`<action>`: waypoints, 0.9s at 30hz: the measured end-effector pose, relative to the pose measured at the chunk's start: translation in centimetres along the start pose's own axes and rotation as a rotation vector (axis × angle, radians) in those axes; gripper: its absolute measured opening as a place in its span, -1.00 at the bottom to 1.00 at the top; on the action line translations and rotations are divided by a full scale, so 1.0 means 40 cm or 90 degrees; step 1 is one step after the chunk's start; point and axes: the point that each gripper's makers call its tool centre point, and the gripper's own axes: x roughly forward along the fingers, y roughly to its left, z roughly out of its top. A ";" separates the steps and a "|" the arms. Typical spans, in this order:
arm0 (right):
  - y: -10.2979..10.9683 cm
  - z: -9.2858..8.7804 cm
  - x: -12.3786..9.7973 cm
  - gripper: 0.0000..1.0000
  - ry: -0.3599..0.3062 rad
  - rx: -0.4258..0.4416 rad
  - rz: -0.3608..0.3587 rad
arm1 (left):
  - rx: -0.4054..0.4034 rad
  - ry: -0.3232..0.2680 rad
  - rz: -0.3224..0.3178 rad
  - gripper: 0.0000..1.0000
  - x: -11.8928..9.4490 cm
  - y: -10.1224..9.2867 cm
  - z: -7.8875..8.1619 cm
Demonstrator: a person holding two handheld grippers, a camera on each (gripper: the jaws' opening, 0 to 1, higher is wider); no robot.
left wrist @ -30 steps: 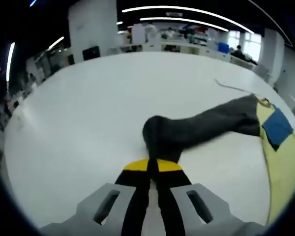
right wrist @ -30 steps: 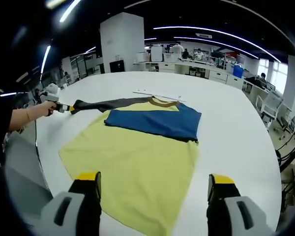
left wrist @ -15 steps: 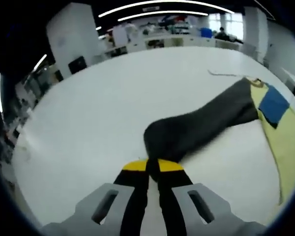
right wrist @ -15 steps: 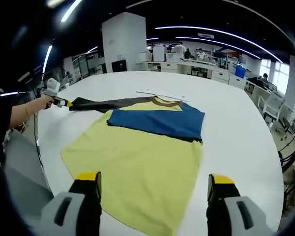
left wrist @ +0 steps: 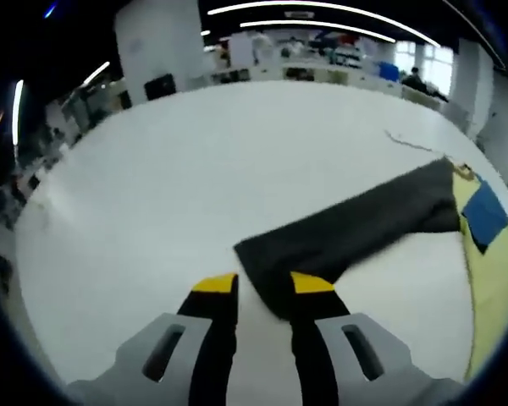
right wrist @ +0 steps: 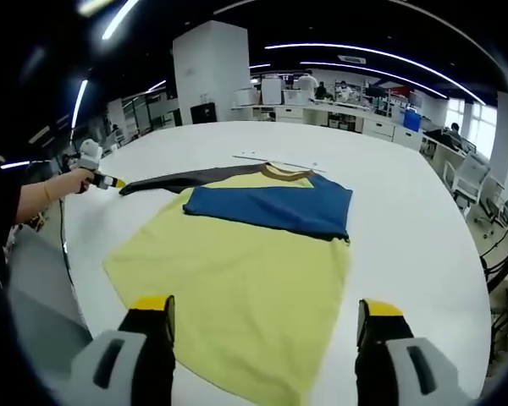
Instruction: Fold the garment on the visible template until the final outline fits inside the template.
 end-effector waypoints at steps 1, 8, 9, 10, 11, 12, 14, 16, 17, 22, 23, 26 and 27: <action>-0.001 0.000 0.000 0.78 0.000 0.000 0.000 | -0.001 0.001 0.000 -0.63 0.003 -0.001 -0.001; -0.011 0.004 -0.009 0.80 -0.007 0.000 -0.005 | -0.042 0.029 0.015 -0.69 0.024 0.001 -0.027; -0.012 0.005 -0.011 0.81 -0.009 0.000 -0.004 | -0.042 0.027 0.013 -0.69 0.025 0.000 -0.027; -0.013 0.006 -0.012 0.82 -0.011 -0.002 -0.004 | -0.047 0.024 0.011 -0.71 0.024 -0.003 -0.026; -0.010 0.008 -0.015 0.84 -0.012 -0.006 -0.001 | -0.053 0.023 0.011 -0.72 0.025 -0.004 -0.026; -0.008 0.009 -0.017 0.85 -0.012 -0.010 0.001 | -0.054 0.022 0.012 -0.72 0.025 -0.004 -0.025; -0.007 0.012 -0.019 0.89 -0.015 -0.018 0.003 | -0.060 0.021 0.011 -0.73 0.024 -0.006 -0.024; -0.007 0.018 -0.023 0.91 -0.018 -0.020 0.006 | -0.072 0.020 0.007 -0.75 0.026 -0.008 -0.023; -0.006 0.021 -0.025 0.93 -0.021 -0.020 0.009 | -0.075 0.020 0.009 -0.75 0.026 -0.008 -0.022; 0.005 0.038 -0.029 0.99 -0.041 -0.010 0.029 | -0.083 0.018 0.010 -0.75 0.028 -0.006 -0.020; 0.005 0.039 -0.029 0.99 -0.043 -0.009 0.029 | -0.082 0.017 0.011 -0.76 0.029 -0.006 -0.019; 0.005 0.036 -0.028 0.99 -0.039 -0.013 0.027 | -0.096 0.014 0.009 -0.86 0.033 -0.004 -0.016; 0.004 0.035 -0.027 0.99 -0.038 -0.013 0.027 | -0.107 0.012 0.004 -0.93 0.035 -0.007 -0.015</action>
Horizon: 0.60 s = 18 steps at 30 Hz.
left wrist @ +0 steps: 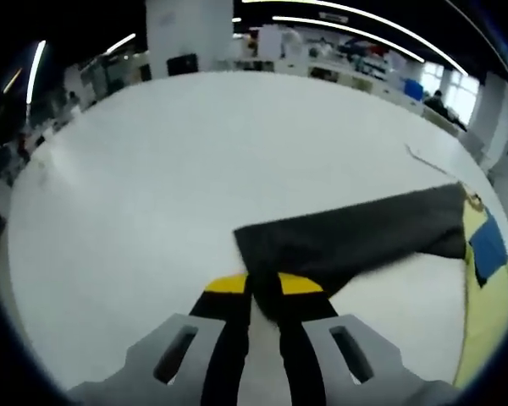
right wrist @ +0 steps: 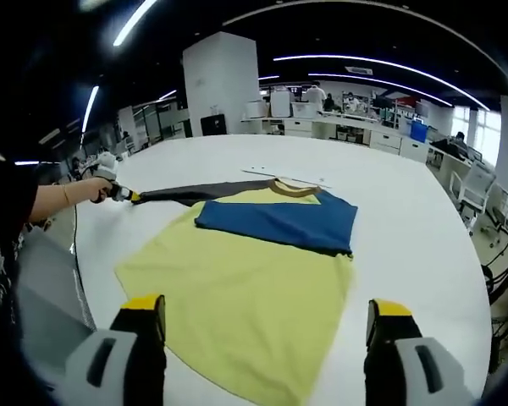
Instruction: Fold the garment on the visible template until the final outline fits inside the template.
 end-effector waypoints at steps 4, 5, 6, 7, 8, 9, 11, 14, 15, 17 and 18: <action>0.001 -0.007 0.000 0.99 0.003 0.001 0.000 | -0.019 -0.002 -0.008 -0.99 0.010 -0.013 0.002; 0.002 -0.007 0.000 0.99 0.002 0.002 0.001 | -0.016 -0.002 -0.009 -0.99 0.009 -0.015 0.002; 0.002 -0.007 -0.001 0.99 0.001 0.002 0.002 | -0.012 -0.001 -0.009 -0.99 0.009 -0.017 0.003; 0.002 -0.007 -0.001 0.99 0.001 0.001 0.002 | -0.010 -0.002 -0.010 -0.99 0.007 -0.018 0.004; 0.003 -0.007 -0.002 0.99 0.001 0.000 0.003 | -0.009 -0.004 -0.014 -0.99 0.004 -0.024 0.008; 0.003 -0.005 -0.002 0.99 0.000 -0.002 0.004 | -0.006 -0.008 -0.017 -1.00 -0.002 -0.029 0.013; 0.003 -0.003 -0.004 0.99 -0.002 -0.003 0.004 | 0.007 -0.018 -0.021 -1.00 -0.010 -0.037 0.026; 0.001 0.000 -0.005 0.99 -0.003 -0.005 0.005 | 0.013 -0.034 -0.038 -1.00 -0.026 -0.059 0.055; 0.002 0.001 -0.005 0.99 -0.004 -0.005 0.006 | 0.012 -0.039 -0.043 -1.00 -0.033 -0.066 0.064; 0.005 0.002 -0.005 0.99 -0.006 -0.005 0.008 | 0.021 -0.058 -0.053 -1.00 -0.044 -0.085 0.088; 0.007 0.001 -0.006 0.99 -0.005 -0.005 0.009 | 0.028 -0.067 -0.060 -1.00 -0.051 -0.098 0.101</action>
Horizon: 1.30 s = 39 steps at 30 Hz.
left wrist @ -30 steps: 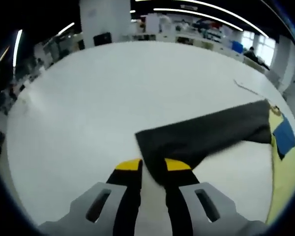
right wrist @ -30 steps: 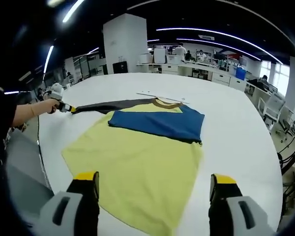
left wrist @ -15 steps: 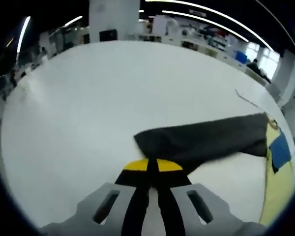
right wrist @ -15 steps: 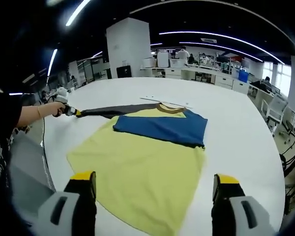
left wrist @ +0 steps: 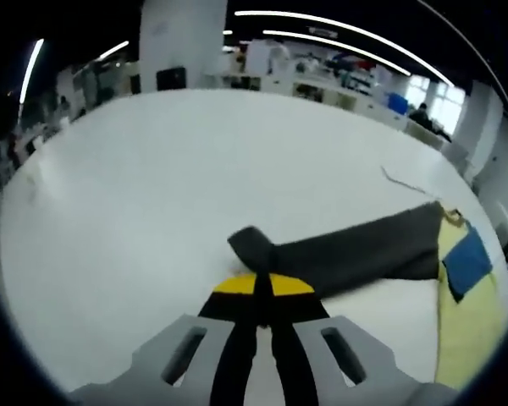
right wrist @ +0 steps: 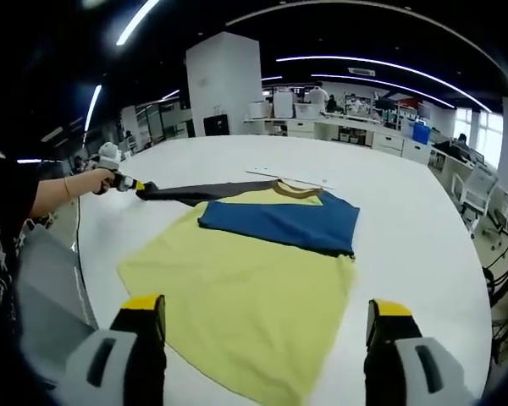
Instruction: Fold the garment on the visible template until the final outline fits inside the template.
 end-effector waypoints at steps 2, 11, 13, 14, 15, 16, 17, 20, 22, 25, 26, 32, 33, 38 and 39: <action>0.002 -0.002 -0.001 0.99 0.000 -0.001 0.001 | 0.009 -0.008 -0.010 -1.00 -0.006 -0.018 0.017; 0.003 -0.010 -0.012 0.99 0.000 0.001 0.002 | 0.046 -0.027 -0.068 -1.00 -0.032 -0.120 0.074; 0.004 -0.010 -0.013 0.99 -0.001 0.002 0.001 | 0.056 -0.030 -0.085 -1.00 -0.039 -0.148 0.085; 0.003 -0.011 -0.013 0.99 -0.001 0.002 0.001 | 0.059 -0.030 -0.091 -1.00 -0.042 -0.160 0.089; 0.003 -0.012 -0.014 0.99 -0.001 0.002 0.001 | 0.060 -0.031 -0.097 -1.00 -0.044 -0.171 0.093; 0.004 -0.013 -0.014 0.99 -0.001 0.002 0.001 | 0.068 -0.032 -0.107 -1.00 -0.047 -0.190 0.100; 0.005 -0.013 -0.013 0.99 -0.001 0.002 0.002 | 0.074 -0.033 -0.112 -1.00 -0.048 -0.202 0.105; 0.011 -0.015 -0.012 0.99 -0.002 0.003 0.006 | 0.095 -0.039 -0.138 -1.00 -0.054 -0.252 0.123; 0.013 -0.017 -0.011 0.99 -0.002 0.001 0.008 | 0.100 -0.043 -0.150 -1.00 -0.056 -0.277 0.134; 0.016 -0.021 -0.012 0.99 0.001 0.000 0.010 | 0.112 -0.049 -0.168 -1.00 -0.060 -0.315 0.149; 0.014 -0.023 -0.013 0.99 0.000 0.000 0.008 | 0.116 -0.056 -0.176 -1.00 -0.062 -0.329 0.155; 0.012 -0.033 -0.012 0.99 -0.001 0.010 0.008 | 0.145 -0.063 -0.216 -1.00 -0.069 -0.416 0.171; 0.013 -0.036 -0.012 0.99 0.001 0.010 0.009 | 0.147 -0.064 -0.220 -1.00 -0.068 -0.431 0.173; 0.015 -0.041 -0.010 0.99 0.003 0.014 0.011 | 0.169 -0.072 -0.250 -1.00 -0.075 -0.508 0.187; 0.014 -0.042 -0.009 0.99 0.003 0.015 0.011 | 0.174 -0.074 -0.256 -1.00 -0.077 -0.520 0.190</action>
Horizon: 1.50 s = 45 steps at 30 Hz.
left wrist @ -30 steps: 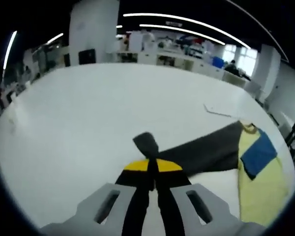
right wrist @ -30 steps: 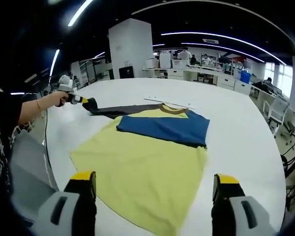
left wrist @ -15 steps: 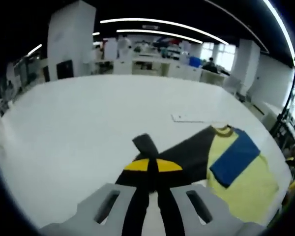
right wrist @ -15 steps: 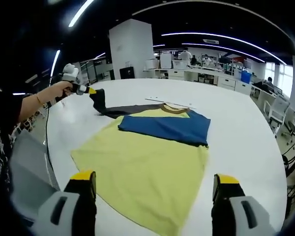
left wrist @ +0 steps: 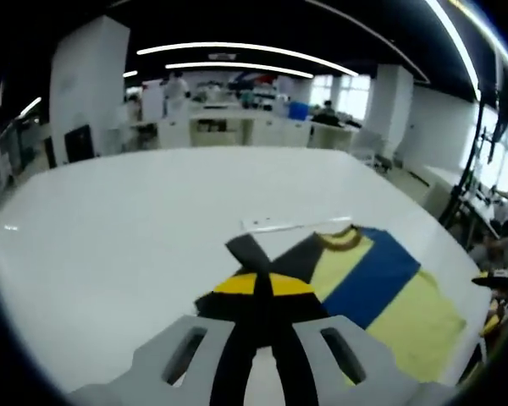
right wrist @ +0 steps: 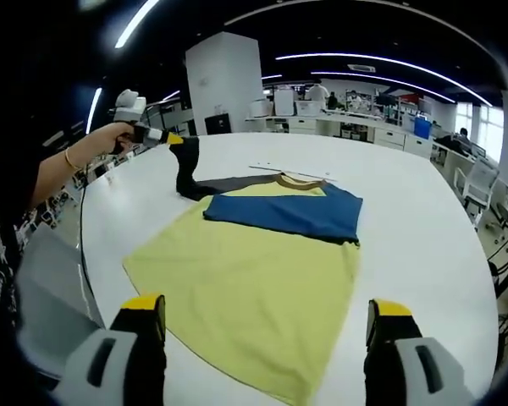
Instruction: Fold the garment on the visible template until the final outline fits inside the template.
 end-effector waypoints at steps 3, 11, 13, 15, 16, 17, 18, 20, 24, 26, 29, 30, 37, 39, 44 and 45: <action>-0.003 -0.006 0.001 0.99 0.004 0.005 -0.004 | 0.004 -0.007 -0.018 -1.00 0.015 -0.041 0.023; 0.000 -0.021 0.004 0.99 0.009 0.019 -0.004 | 0.016 -0.019 -0.061 -1.00 0.036 -0.138 0.066; 0.001 -0.024 0.003 0.99 0.009 0.022 -0.003 | 0.019 -0.021 -0.069 -1.00 0.043 -0.160 0.073; 0.000 -0.026 0.003 0.99 0.010 0.024 -0.003 | 0.022 -0.022 -0.079 -1.00 0.050 -0.185 0.081; -0.001 -0.027 0.003 0.99 0.010 0.024 -0.003 | 0.023 -0.023 -0.083 -1.00 0.052 -0.197 0.084; -0.002 -0.028 0.003 0.99 0.010 0.026 -0.003 | 0.029 -0.025 -0.090 -1.00 0.056 -0.215 0.089; -0.002 -0.029 0.004 0.98 0.010 0.027 -0.003 | 0.037 -0.024 -0.094 -1.00 0.059 -0.228 0.091; -0.003 -0.032 0.005 0.98 0.011 0.030 -0.002 | 0.045 -0.024 -0.100 -1.00 0.066 -0.252 0.095; -0.003 -0.039 0.007 0.98 0.015 0.032 0.000 | 0.050 -0.022 -0.123 -1.00 0.088 -0.318 0.098; -0.004 -0.040 0.008 0.98 0.016 0.033 0.000 | 0.055 -0.017 -0.131 -1.00 0.100 -0.345 0.091; -0.010 -0.044 0.009 0.98 0.017 0.037 -0.001 | 0.058 -0.009 -0.139 -1.00 0.118 -0.378 0.078; -0.012 -0.045 0.009 0.98 0.017 0.038 -0.001 | 0.057 -0.007 -0.143 -1.00 0.122 -0.388 0.075; -0.027 -0.061 0.009 0.98 0.025 0.047 -0.009 | 0.055 -0.001 -0.166 -1.00 0.168 -0.465 0.064; -0.031 -0.065 0.010 0.98 0.028 0.050 -0.011 | 0.053 -0.002 -0.184 -1.00 0.177 -0.493 0.064; -0.036 -0.069 0.013 0.98 0.033 0.053 -0.015 | 0.063 0.002 -0.215 -1.00 0.193 -0.559 0.054; -0.038 -0.069 0.014 0.98 0.032 0.055 -0.016 | 0.063 0.002 -0.221 -1.00 0.196 -0.570 0.050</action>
